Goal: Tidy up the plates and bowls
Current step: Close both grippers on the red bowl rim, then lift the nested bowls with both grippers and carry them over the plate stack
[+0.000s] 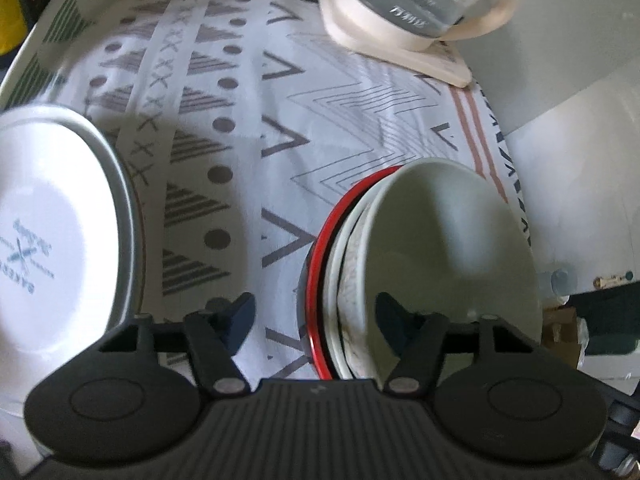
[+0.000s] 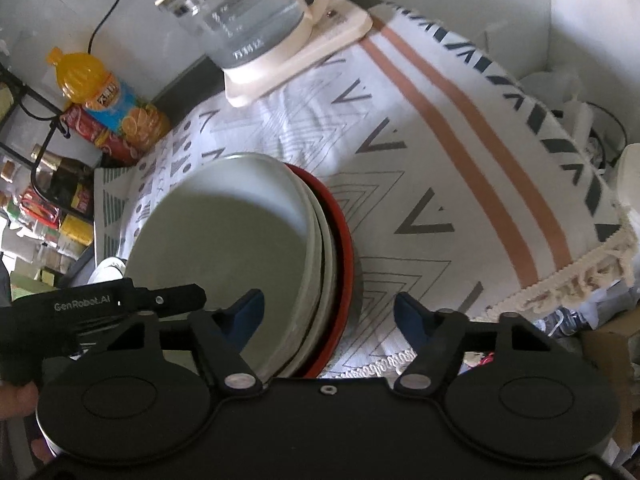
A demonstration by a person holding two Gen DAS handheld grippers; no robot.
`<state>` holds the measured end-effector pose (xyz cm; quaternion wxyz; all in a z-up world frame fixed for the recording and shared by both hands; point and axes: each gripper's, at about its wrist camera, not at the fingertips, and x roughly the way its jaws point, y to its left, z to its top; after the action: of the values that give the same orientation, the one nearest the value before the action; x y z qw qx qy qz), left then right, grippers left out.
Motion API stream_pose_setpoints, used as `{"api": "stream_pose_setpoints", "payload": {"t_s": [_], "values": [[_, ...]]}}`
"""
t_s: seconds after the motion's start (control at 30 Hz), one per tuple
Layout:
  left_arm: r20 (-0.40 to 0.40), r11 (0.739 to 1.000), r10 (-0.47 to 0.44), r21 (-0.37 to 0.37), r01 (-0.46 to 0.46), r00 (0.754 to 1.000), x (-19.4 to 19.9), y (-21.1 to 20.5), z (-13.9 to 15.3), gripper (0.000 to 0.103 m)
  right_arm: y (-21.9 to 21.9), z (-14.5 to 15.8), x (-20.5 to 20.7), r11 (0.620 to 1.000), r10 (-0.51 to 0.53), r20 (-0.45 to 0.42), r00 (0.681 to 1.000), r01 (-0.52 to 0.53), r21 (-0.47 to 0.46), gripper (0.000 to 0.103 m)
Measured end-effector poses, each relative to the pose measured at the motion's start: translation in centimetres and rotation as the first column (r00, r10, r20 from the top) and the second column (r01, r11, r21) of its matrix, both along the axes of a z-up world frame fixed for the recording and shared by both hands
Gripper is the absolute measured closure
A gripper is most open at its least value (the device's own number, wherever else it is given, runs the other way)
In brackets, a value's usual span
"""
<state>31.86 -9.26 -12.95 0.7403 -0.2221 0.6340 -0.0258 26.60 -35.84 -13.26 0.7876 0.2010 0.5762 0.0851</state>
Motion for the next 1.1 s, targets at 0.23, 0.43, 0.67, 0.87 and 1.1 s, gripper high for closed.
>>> {"api": "stream_pose_setpoints", "payload": {"t_s": [0.23, 0.43, 0.67, 0.87, 1.1], "values": [[-0.036, 0.998, 0.036, -0.04, -0.038, 0.999, -0.2, 0.0, -0.7, 0.069, 0.2, -1.8, 1.1, 0.999, 0.02, -0.051, 0.999, -0.018, 0.044, 0.052], [-0.03, 0.998, 0.049, -0.046, -0.051, 0.998, -0.4, -0.1, -0.9, 0.074, 0.7, -2.5, 1.3, 1.0, 0.026, -0.067, 0.997, -0.025, 0.016, 0.064], [0.005, 1.0, 0.008, -0.028, -0.008, 1.0, -0.4, -0.3, -0.3, 0.075, 0.6, -2.1, 1.0, 0.999, 0.036, -0.051, 0.998, -0.036, -0.002, 0.068], [0.044, 0.999, 0.015, -0.039, -0.013, 0.999, -0.2, 0.6, 1.2, 0.075, 1.2, -0.4, 1.4, 0.999, 0.04, -0.004, 0.999, -0.04, -0.009, 0.068], [0.065, 0.998, 0.044, -0.036, -0.042, 0.997, -0.4, 3.2, 3.0, 0.075, 3.5, 1.5, 2.1, 0.997, 0.073, 0.051, 0.996, -0.072, -0.019, 0.068]]}}
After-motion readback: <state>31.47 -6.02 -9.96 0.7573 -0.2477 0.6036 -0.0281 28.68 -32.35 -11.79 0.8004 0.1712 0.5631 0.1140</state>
